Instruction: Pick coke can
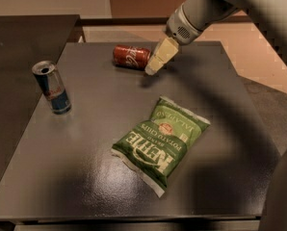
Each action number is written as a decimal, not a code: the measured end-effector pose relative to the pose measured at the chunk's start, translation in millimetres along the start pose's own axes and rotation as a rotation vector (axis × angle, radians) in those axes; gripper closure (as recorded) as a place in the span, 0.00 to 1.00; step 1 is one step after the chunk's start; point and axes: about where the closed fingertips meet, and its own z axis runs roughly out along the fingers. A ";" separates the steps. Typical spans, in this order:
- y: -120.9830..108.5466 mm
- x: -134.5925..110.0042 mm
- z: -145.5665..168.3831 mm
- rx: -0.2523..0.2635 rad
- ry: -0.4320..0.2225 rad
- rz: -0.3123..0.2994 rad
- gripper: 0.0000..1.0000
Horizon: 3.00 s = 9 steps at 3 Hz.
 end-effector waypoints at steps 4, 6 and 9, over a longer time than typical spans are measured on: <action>-3.8 -19.7 83.4 -0.100 0.005 0.057 0.00; -22.3 -15.5 89.2 -0.097 0.002 0.089 0.41; -18.8 -30.3 29.5 -0.086 -0.033 0.037 1.00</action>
Offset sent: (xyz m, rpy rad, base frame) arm 0.0236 0.0607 -0.0360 0.0289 0.0875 0.0284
